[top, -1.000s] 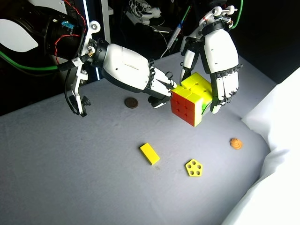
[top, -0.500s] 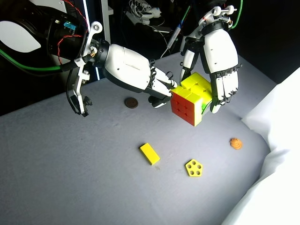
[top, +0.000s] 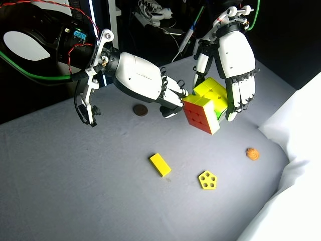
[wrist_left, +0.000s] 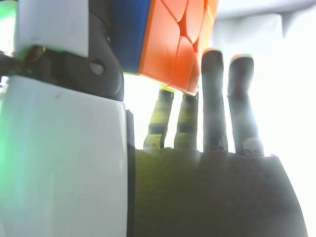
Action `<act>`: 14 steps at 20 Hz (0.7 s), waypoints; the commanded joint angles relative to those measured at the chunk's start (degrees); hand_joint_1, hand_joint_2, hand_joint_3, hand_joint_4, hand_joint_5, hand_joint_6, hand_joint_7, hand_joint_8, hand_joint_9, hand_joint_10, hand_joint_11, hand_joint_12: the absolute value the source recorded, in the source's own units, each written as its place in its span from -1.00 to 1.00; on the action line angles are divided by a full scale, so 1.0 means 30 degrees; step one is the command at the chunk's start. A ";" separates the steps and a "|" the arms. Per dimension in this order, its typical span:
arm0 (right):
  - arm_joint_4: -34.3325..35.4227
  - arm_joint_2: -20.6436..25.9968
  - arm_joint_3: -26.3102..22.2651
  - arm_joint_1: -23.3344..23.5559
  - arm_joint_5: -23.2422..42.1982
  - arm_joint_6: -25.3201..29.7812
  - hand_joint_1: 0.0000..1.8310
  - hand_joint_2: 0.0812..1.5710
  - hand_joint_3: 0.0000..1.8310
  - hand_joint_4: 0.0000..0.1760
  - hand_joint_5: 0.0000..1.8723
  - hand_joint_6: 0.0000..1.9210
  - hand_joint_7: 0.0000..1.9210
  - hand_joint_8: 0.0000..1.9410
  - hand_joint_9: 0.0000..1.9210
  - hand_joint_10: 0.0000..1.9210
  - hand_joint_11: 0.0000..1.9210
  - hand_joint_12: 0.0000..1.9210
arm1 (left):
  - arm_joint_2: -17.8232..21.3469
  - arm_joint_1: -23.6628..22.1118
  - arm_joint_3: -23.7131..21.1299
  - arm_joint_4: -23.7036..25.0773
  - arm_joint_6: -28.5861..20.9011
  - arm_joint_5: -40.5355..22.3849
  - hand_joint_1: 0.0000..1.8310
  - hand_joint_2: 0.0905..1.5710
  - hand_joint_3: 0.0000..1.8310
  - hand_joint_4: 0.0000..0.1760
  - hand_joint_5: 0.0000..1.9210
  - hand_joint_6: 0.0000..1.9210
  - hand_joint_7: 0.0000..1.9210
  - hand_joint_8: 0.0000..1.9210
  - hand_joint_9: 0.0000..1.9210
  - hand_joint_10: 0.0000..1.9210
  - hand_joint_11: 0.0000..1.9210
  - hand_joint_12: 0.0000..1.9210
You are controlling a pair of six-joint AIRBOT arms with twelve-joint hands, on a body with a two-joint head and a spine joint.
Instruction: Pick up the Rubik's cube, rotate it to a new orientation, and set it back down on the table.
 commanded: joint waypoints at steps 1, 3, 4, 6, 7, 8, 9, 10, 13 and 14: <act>0.0438 -0.0044 0.0072 0.0091 0.1942 -0.0444 -0.83 0.53 -1.00 -1.00 -0.96 -1.00 -0.74 0.30 -0.84 0.93 -0.94 1.00 | 0.0136 -0.0303 -0.0111 0.1464 -0.0355 0.0831 0.17 0.72 -1.00 -1.00 -0.39 0.57 -0.48 0.89 -0.76 0.86 -0.84 1.00; 0.1779 -0.0246 0.0099 0.0078 0.1933 -0.1939 -0.83 0.53 -1.00 -1.00 -0.95 -1.00 -0.72 0.29 -0.81 0.90 -0.92 1.00 | 0.0138 -0.0305 -0.0128 0.1464 -0.0355 0.0831 0.18 0.71 -1.00 -1.00 -0.38 0.55 -0.46 0.88 -0.74 0.86 -0.83 1.00; 0.1905 -0.0329 0.0156 0.0061 0.1933 -0.2069 -0.83 0.53 -1.00 -1.00 -0.95 -1.00 -0.72 0.28 -0.83 0.89 -0.99 1.00 | 0.0138 -0.0305 -0.0147 0.1464 -0.0355 0.0831 0.18 0.71 -1.00 -1.00 -0.39 0.55 -0.46 0.89 -0.74 0.86 -0.82 1.00; 0.1975 -0.0376 0.0164 0.0017 0.1933 -0.2075 -0.83 0.52 -1.00 -1.00 -0.95 -1.00 -0.70 0.25 -0.82 0.89 -0.94 1.00 | 0.0136 -0.0305 -0.0188 0.1464 -0.0355 0.0831 0.17 0.71 -1.00 -1.00 -0.38 0.57 -0.53 0.87 -0.75 0.86 -0.82 1.00; 0.2164 -0.0403 0.0166 0.0007 0.1898 -0.2122 -0.83 0.52 -1.00 -1.00 -0.95 -1.00 -0.71 0.26 -0.83 0.91 -0.95 1.00 | 0.0136 -0.0303 -0.0207 0.1464 -0.0355 0.0831 0.16 0.73 -0.99 -1.00 -0.42 0.61 -0.49 0.88 -0.75 0.86 -0.83 1.00; 0.2455 -0.0443 0.0171 0.0006 0.1782 -0.2229 -0.82 0.52 -1.00 -1.00 -0.94 -0.99 -0.68 0.25 -0.80 0.89 -0.93 1.00 | 0.0136 -0.0303 -0.0218 0.1464 -0.0355 0.0831 0.14 0.76 -0.99 -1.00 -0.44 0.65 -0.51 0.93 -0.77 0.88 -0.84 1.00; 0.2608 -0.0489 0.0177 -0.0002 0.1724 -0.2344 -0.84 0.52 -1.00 -1.00 -0.93 -0.99 -0.68 0.25 -0.79 0.90 -0.91 1.00 | 0.0136 -0.0303 -0.0220 0.1464 -0.0355 0.0831 0.14 0.76 -1.00 -1.00 -0.44 0.64 -0.52 0.95 -0.78 0.89 -0.85 1.00; 0.2680 -0.0571 0.0196 -0.0033 0.1721 -0.2512 -0.82 0.52 -1.00 -1.00 -0.93 -1.00 -0.69 0.27 -0.80 0.92 -0.90 1.00 | 0.0138 -0.0303 -0.0218 0.1471 -0.0355 0.0819 0.16 0.75 -1.00 -1.00 -0.41 0.60 -0.51 0.94 -0.77 0.89 -0.84 1.00; 0.2726 -0.0619 0.0217 -0.0065 0.1711 -0.2586 -0.82 0.52 -1.00 -1.00 -0.95 -1.00 -0.72 0.27 -0.84 0.90 -0.94 1.00 | 0.0138 -0.0299 -0.0220 0.1498 -0.0355 0.0806 0.17 0.73 -1.00 -1.00 -0.40 0.58 -0.48 0.90 -0.76 0.86 -0.85 1.00; 0.2728 -0.0642 0.0223 -0.0111 0.1715 -0.2625 -0.82 0.52 -1.00 -1.00 -0.95 -1.00 -0.72 0.28 -0.84 0.90 -0.96 1.00 | 0.0138 -0.0297 -0.0226 0.1538 -0.0355 0.0806 0.18 0.71 -1.00 -1.00 -0.37 0.54 -0.46 0.87 -0.75 0.85 -0.83 1.00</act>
